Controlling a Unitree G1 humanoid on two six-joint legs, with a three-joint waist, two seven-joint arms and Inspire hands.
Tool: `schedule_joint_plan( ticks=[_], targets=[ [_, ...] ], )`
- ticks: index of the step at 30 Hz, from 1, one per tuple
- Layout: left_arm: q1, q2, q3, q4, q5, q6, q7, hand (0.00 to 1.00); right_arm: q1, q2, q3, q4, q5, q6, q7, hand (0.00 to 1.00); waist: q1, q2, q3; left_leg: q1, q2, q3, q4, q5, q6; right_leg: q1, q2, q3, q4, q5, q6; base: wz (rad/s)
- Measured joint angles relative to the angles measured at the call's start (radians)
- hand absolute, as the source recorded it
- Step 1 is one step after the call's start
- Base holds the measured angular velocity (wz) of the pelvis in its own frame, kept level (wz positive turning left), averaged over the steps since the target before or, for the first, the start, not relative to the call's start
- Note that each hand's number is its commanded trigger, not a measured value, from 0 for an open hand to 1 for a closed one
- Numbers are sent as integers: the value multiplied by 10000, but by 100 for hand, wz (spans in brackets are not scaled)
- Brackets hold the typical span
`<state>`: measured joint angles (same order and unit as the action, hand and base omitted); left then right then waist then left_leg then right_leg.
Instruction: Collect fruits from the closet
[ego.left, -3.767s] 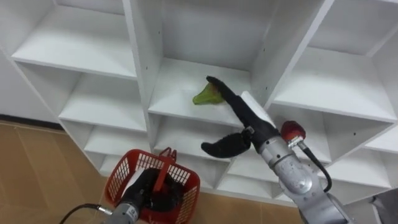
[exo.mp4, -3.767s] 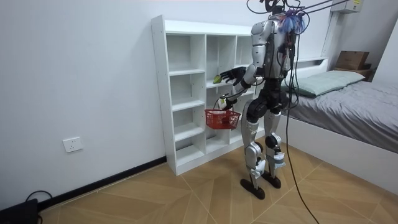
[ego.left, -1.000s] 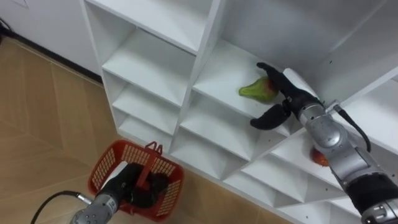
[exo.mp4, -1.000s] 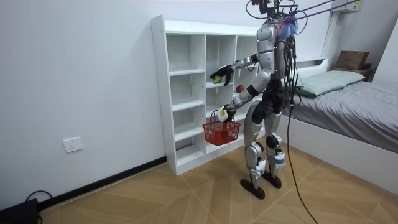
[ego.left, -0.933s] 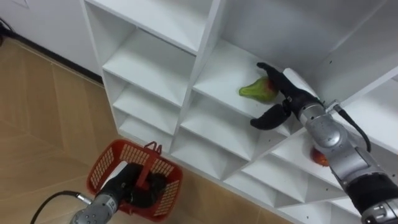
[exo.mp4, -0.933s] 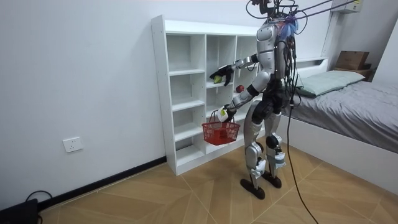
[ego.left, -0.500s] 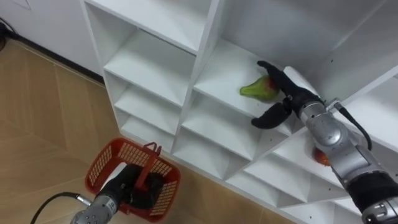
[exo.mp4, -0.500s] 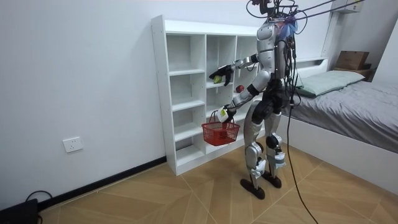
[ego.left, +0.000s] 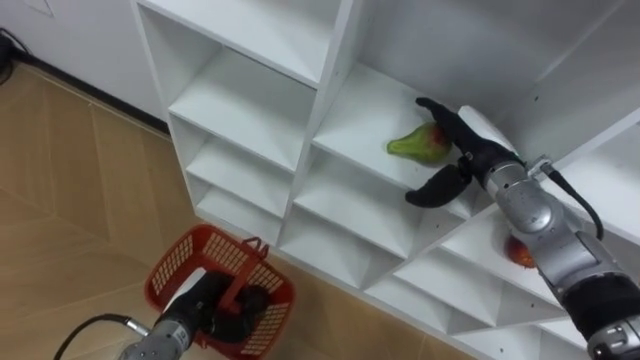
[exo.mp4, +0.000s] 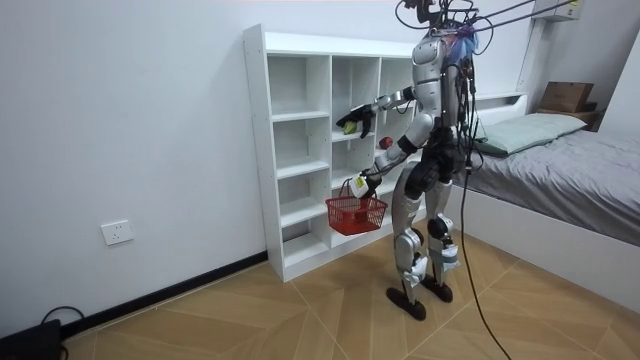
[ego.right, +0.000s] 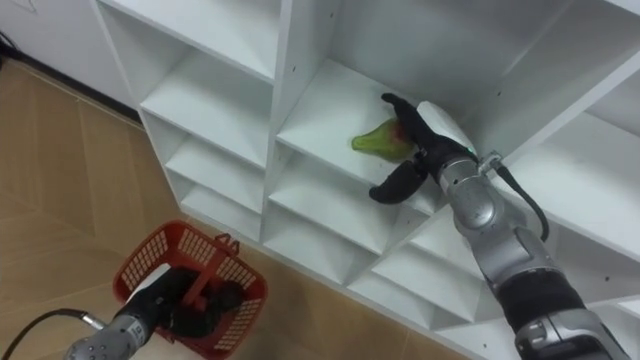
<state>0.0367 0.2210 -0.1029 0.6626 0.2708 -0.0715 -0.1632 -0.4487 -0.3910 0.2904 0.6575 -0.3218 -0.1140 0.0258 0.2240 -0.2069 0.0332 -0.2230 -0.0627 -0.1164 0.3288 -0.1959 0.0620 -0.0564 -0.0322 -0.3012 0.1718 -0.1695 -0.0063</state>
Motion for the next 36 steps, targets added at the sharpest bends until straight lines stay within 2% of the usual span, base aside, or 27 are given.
schedule_joint_plan(
  ticks=[2,4,6,10,12,16,24,36],
  targets=[
    [-1,0,0,15,-5,0,0,100,0,0,0,0,0,3,0,46,-1,0,0,0,0,0,0,0,0,0,1,-1,0,0,0,0],
    [0,-2,-1,38,-7,0,0,100,-2,0,0,0,2,4,0,65,-1,-2,0,-1,0,0,-1,0,0,0,0,-2,0,0,0,0],
    [-1,-1,-1,38,-8,0,0,100,-1,0,17,0,1,10,9,77,-4,-2,0,-1,0,0,-1,0,0,0,0,-2,0,0,0,0],
    [-14,8,-5,39,-11,0,1,100,-10,-132,189,-46,-8,-288,37,83,-83,-38,-24,13,3,9,15,1,-2,24,0,-1,4,1,-1,0],
    [-19,-11,-6,39,-27,-1,0,100,-47,-136,189,-36,5,-242,18,89,-63,-37,-24,12,1,10,21,6,-7,29,-1,-2,12,3,-4,0],
    [-4,22,-3,42,-29,0,0,100,-46,-136,236,-35,32,-267,69,94,-56,-37,-23,12,8,7,19,18,-15,29,2,-5,61,6,-10,0],
    [-2,3,-2,39,-36,0,-4,100,-46,-135,205,-21,76,-165,70,93,-35,-69,-4,38,12,-1,11,39,-12,20,-6,-2,135,6,-10,0],
    [-2,4,-5,39,-49,-1,-5,100,-47,-161,201,-24,112,-168,-16,96,-32,-67,1,37,13,-7,52,39,-12,14,-6,-2,133,6,-9,0]
  ],
)
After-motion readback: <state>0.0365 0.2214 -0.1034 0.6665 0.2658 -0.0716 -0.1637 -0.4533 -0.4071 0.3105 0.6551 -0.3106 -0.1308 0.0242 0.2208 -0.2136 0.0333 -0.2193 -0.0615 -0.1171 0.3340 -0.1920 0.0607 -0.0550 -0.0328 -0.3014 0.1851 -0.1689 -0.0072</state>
